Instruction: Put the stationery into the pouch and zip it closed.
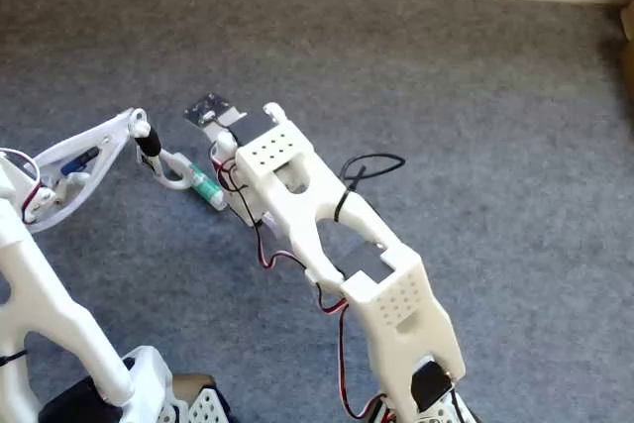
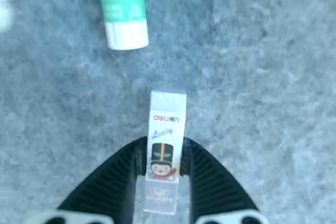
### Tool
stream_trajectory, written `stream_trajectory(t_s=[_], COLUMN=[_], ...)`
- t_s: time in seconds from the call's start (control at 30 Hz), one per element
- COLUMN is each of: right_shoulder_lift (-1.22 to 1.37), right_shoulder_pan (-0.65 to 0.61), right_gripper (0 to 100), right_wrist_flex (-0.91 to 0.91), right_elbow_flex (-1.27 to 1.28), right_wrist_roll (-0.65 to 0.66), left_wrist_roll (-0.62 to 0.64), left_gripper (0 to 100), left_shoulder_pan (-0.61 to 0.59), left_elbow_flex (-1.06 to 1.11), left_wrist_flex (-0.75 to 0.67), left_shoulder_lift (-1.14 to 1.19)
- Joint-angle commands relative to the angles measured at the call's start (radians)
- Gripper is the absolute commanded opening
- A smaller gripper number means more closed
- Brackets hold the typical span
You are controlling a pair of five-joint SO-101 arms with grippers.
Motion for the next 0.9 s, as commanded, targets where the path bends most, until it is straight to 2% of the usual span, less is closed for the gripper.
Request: stream_trajectory(t_s=[0.0, 0.43, 0.87], right_shoulder_lift=[-0.035, -0.051, -0.272], right_shoulder_pan=[-0.004, -0.007, -0.03], right_gripper=[1.0, 0.6, 0.5], right_wrist_flex=[0.05, 0.099, 0.15], right_elbow_flex=[-0.096, -0.136, -0.157], right_wrist_roll=[0.009, 0.009, 0.011], left_wrist_roll=[0.012, 0.012, 0.012], left_gripper=[1, 1, 1], left_shoulder_pan=[-0.033, -0.012, -0.005], left_elbow_flex=[0.01, 0.012, 0.012], left_wrist_flex=[-0.009, -0.009, -0.009], left_shoulder_lift=[0.004, 0.005, 0.008])
